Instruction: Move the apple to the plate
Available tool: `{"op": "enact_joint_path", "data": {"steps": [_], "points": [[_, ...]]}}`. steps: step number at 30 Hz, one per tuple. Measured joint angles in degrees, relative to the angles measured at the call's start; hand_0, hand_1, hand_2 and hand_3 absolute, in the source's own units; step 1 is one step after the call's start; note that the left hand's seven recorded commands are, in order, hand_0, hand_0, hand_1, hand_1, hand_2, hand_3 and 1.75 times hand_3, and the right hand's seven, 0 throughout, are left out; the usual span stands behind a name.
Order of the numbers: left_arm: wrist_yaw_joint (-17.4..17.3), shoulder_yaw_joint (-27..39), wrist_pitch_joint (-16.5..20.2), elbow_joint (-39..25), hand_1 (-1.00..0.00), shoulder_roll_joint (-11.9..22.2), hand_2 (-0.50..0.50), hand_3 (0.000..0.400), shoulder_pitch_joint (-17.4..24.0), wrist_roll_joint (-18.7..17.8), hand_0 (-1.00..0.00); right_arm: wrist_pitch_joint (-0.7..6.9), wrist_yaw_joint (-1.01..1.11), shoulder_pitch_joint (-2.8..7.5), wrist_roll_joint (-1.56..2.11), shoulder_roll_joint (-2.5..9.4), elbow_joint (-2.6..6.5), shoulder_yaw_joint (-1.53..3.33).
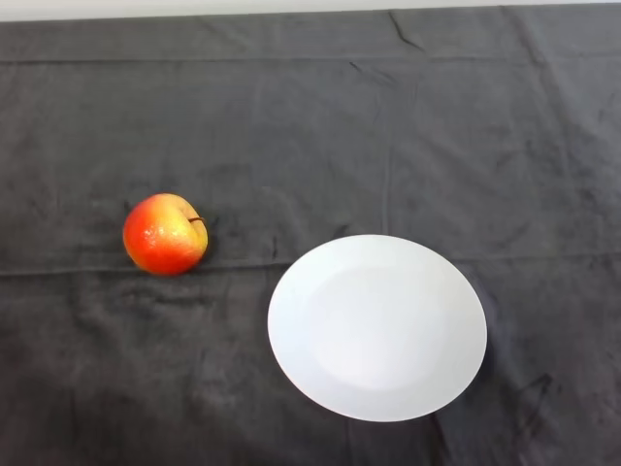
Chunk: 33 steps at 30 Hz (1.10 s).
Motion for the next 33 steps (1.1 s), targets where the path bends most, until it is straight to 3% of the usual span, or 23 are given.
{"op": "enact_joint_path", "data": {"steps": [7,16,25,33], "points": [[-4.8,-3.6,-1.9,-0.8,0.0,-2.3,0.0,0.0,0.0,2.7,0.0,0.0,0.0,0.0,0.0,0.0,0.0,0.0],[-7.6,-8.0,-4.1,-2.6,0.0,-3.9,0.0,0.0,0.0,8.8,0.0,0.0,0.0,0.0,0.0,0.0,0.0,0.0],[-11.0,-12.7,-6.0,-2.8,0.0,-5.9,0.0,0.0,0.0,11.7,0.0,0.0,0.0,0.0,0.0,0.0,0.0,0.0],[-12.1,-16.7,-7.8,-2.9,0.0,-6.7,0.0,0.0,0.0,17.6,0.0,0.0,0.0,0.0,0.0,0.0,0.0,0.0]]}}
